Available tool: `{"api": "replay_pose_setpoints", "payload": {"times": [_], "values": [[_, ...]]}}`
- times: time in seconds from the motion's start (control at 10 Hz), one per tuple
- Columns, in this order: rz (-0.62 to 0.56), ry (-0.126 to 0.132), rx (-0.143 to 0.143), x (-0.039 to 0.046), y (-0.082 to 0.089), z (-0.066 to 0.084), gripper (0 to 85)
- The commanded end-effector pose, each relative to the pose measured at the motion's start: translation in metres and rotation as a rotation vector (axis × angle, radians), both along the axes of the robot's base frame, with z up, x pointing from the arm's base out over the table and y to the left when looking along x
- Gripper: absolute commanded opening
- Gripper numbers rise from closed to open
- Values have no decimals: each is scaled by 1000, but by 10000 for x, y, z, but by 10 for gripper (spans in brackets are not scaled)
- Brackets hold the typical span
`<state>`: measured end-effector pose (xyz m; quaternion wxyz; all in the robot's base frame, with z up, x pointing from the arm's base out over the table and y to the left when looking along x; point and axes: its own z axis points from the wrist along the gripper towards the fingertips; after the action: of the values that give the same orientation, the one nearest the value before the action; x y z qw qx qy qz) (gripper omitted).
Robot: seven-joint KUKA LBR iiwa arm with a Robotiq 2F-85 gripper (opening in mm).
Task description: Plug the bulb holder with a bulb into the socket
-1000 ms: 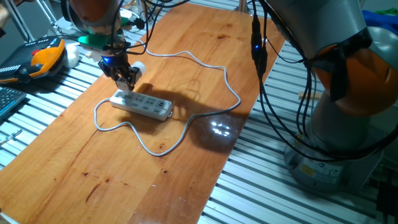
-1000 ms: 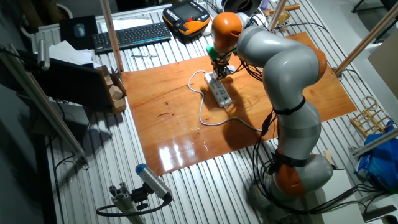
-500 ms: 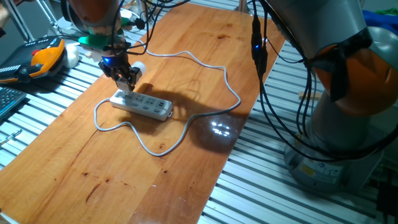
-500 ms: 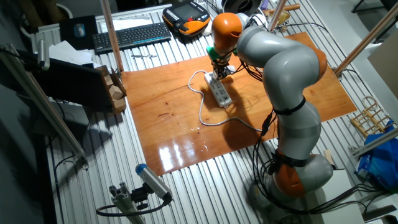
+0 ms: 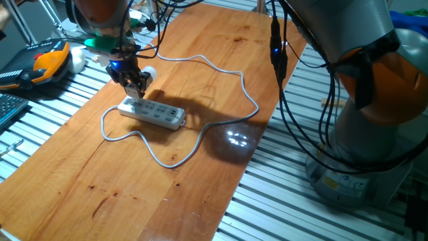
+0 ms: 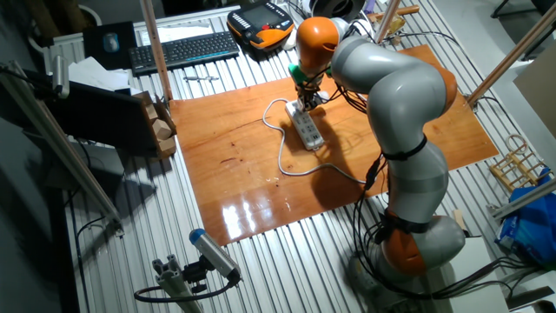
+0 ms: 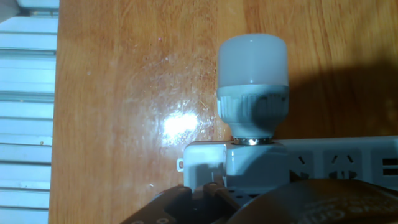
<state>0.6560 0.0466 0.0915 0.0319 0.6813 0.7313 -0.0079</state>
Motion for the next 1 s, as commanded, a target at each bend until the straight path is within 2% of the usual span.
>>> {"api": "replay_pose_setpoints", "payload": {"times": [0.0, 0.4, 0.7, 0.9], "values": [[0, 0, 0, 1, 2, -7, 0], [-2, 0, 5, -2, 1, -32, 0], [2, -15, -26, -8, 34, -84, 0], [5, -15, -34, -4, 39, -98, 0]]}}
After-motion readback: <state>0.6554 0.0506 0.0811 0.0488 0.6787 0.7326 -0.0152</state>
